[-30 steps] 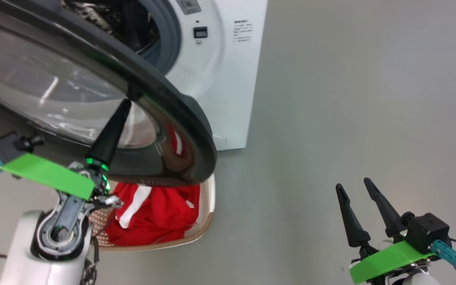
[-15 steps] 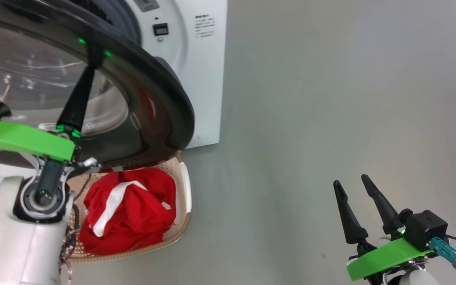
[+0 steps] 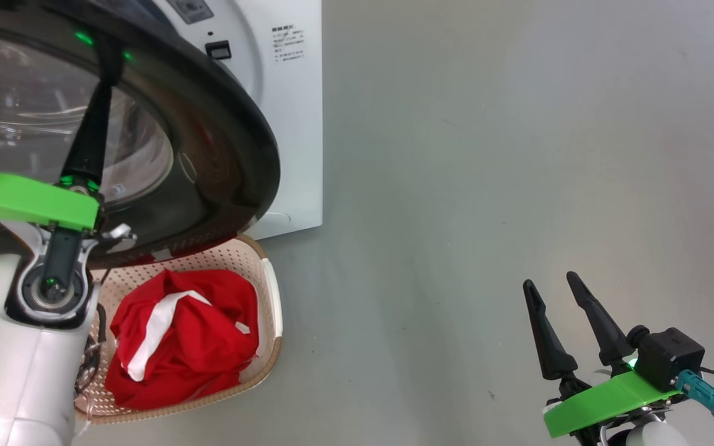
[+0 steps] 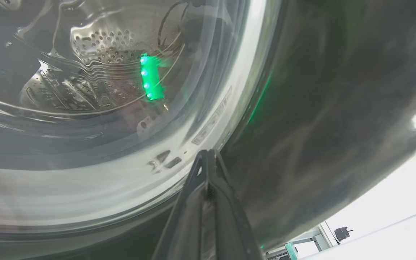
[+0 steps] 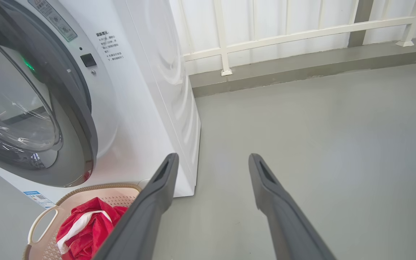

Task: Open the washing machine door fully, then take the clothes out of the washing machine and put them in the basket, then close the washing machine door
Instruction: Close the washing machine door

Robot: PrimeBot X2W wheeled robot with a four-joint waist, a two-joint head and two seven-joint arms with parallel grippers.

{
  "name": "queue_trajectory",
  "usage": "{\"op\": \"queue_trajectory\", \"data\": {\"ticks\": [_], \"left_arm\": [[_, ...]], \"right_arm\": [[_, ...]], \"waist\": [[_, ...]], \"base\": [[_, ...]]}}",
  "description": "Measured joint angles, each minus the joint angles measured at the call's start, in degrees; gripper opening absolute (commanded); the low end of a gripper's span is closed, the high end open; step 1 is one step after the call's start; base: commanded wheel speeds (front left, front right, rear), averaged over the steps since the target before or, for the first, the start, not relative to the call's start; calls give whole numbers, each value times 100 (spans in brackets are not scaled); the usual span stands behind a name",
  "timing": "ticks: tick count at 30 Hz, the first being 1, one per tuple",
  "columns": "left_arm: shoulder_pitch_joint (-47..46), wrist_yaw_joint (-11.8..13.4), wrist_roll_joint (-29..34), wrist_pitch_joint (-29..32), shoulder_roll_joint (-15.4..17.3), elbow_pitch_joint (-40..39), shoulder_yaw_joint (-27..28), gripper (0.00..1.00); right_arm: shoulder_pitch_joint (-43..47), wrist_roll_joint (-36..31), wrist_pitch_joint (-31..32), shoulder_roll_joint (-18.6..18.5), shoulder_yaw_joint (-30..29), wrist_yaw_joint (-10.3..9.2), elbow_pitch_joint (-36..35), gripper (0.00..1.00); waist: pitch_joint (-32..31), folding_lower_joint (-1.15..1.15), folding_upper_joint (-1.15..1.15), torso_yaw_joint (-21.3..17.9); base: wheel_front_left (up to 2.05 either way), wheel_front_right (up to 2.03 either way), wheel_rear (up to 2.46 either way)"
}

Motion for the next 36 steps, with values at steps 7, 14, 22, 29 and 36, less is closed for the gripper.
{"op": "queue_trajectory", "data": {"ticks": [7, 14, 22, 29, 36], "left_arm": [[133, 0, -98, -125, 60, -62, -335, 0], [772, 0, -96, -469, 151, -254, -713, 0], [1587, 0, -201, -927, 172, -448, -1037, 40], [2155, 0, -288, -1143, 199, -552, -1124, 93], [2687, 0, -54, -1256, 356, -521, -1195, 100]], "right_arm": [[1, -1, 0, 3, -36, 0, 0, 100], [24, -56, 0, 5, -102, 0, 12, 100], [250, -154, 0, 7, -252, 0, 42, 100], [440, -154, 0, 2, -358, 0, 59, 100], [605, -153, 0, -36, -404, 0, 74, 100]], "waist": [[-68, 0, 0, 143], [-230, 0, 0, 305], [-455, 0, 0, 533], [-648, 0, 0, 709], [-853, 0, 0, 859]], "base": [[0, 0, 0], [0, 0, 0], [0, 0, 0], [0, 0, 0], [0, 0, 0]]}}
